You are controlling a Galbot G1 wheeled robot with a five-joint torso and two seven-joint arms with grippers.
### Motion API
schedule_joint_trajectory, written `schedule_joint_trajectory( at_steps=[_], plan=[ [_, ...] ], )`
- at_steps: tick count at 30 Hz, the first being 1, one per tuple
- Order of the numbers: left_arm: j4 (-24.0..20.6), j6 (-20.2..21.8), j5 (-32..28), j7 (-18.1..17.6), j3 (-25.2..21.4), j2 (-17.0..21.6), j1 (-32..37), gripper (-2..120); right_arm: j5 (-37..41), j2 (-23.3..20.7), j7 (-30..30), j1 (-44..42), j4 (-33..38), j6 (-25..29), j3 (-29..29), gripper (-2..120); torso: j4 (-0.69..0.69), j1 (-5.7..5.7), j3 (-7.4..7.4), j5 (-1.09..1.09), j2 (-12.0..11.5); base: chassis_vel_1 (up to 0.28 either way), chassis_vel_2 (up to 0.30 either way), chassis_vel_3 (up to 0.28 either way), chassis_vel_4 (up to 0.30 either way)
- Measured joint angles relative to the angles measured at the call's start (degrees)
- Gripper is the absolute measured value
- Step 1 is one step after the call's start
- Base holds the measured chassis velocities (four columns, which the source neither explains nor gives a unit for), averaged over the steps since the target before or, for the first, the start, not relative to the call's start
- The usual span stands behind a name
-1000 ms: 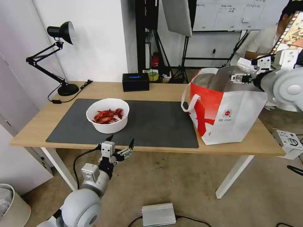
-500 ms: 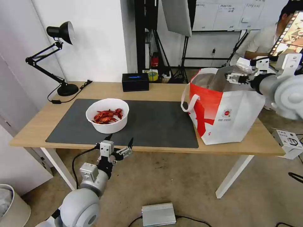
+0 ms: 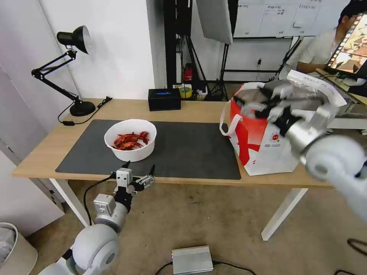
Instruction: Pick up the trash from the table and place it into the takeout bag.
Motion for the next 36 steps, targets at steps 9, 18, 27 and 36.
schedule_joint_trajectory(
  at_steps=[9, 18, 27, 36],
  plan=[
    [0.3, 0.0, -0.1, -0.1, -0.5, 0.8, 0.0, 100, -12.4, 5.7, 7.3, -15.8, 4.9, 1.6, 1.7, 100, 0.0, 0.0, 0.0, 0.0, 0.0, 0.0, 0.0, 0.0, 0.0],
    [-0.1, -0.1, -0.1, -0.1, -1.1, 0.7, 0.8, 100, -19.7, 9.0, 12.9, -26.4, 6.2, 3.0, 1.4, 100, 0.0, 0.0, 0.0, 0.0, 0.0, 0.0, 0.0, 0.0, 0.0],
    [-1.4, -0.1, 0.8, -0.1, -1.3, 0.4, 2.4, 100, -23.4, 10.9, 17.9, -35.6, 7.7, 3.6, 1.3, 100, 0.0, -0.01, 0.0, 0.0, 0.0, 0.0, 0.0, 0.0, 0.0],
    [-1.3, -0.2, 1.6, -0.1, -1.3, 0.0, 2.6, 100, -27.4, 12.4, 18.8, -39.1, 6.5, 6.6, -0.2, 100, 0.0, -0.01, 0.0, 0.01, 0.0, 0.0, 0.0, 0.0, 0.0]
  ],
)
